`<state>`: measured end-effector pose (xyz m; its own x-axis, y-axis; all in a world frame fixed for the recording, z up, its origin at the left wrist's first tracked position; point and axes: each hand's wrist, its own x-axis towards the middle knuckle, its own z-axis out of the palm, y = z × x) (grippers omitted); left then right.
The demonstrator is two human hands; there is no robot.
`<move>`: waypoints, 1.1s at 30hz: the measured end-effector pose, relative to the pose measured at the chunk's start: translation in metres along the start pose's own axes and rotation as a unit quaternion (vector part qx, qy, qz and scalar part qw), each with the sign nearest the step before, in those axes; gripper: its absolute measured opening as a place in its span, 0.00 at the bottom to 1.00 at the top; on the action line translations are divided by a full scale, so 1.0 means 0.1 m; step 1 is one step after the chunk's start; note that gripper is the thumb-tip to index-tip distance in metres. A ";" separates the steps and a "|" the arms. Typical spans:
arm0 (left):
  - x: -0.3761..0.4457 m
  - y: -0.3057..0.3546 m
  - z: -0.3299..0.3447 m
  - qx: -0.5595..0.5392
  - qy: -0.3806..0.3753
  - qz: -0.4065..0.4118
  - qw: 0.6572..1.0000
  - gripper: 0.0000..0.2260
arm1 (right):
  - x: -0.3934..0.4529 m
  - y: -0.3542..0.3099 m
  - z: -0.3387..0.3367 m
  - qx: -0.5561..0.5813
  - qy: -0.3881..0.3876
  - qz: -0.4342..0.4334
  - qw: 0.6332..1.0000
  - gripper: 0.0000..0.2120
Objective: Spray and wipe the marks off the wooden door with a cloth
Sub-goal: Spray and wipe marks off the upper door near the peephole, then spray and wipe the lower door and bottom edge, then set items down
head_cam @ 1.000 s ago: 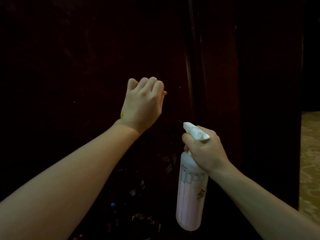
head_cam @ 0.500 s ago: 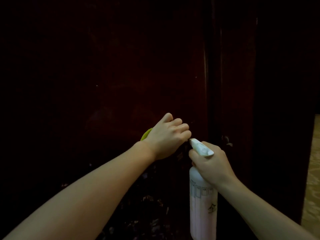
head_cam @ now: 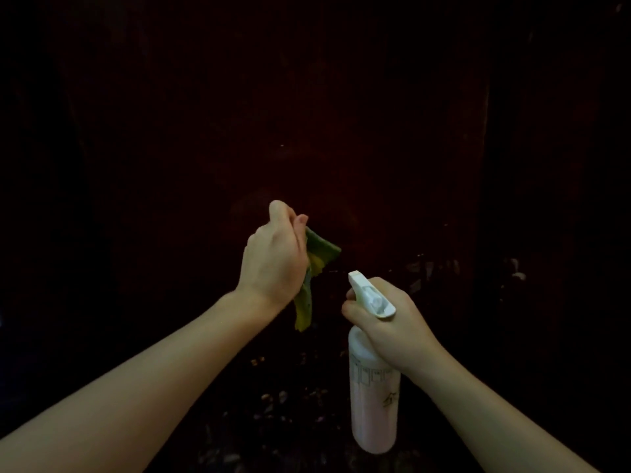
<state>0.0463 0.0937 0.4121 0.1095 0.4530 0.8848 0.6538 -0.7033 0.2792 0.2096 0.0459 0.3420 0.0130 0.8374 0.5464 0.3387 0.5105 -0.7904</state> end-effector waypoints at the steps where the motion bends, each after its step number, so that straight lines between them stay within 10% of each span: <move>1: -0.06 -0.06 -0.06 -0.003 -0.006 -0.029 1.000 0.07 | -0.01 -0.04 0.09 0.005 -0.012 -0.002 1.000 0.05; 11: -0.55 -0.66 -0.64 -0.019 0.023 -0.326 0.945 0.11 | -0.09 -0.24 0.83 -0.023 -0.065 -0.023 0.997 0.08; 19: -0.94 -0.82 -1.02 -0.225 0.018 -0.602 0.766 0.19 | -0.17 -0.23 1.25 -0.070 -0.039 -0.046 0.996 0.11; 33: -1.19 -1.02 -1.23 -0.094 0.105 -0.473 0.870 0.06 | -0.29 -0.12 1.50 -0.087 -0.009 -0.053 0.995 0.15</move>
<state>-0.1260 0.0443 0.3245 -0.5626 0.7819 0.2686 0.2401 -0.1563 0.9581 0.0642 0.0449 0.2946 -0.0485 0.7845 0.6182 0.4953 0.5564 -0.6672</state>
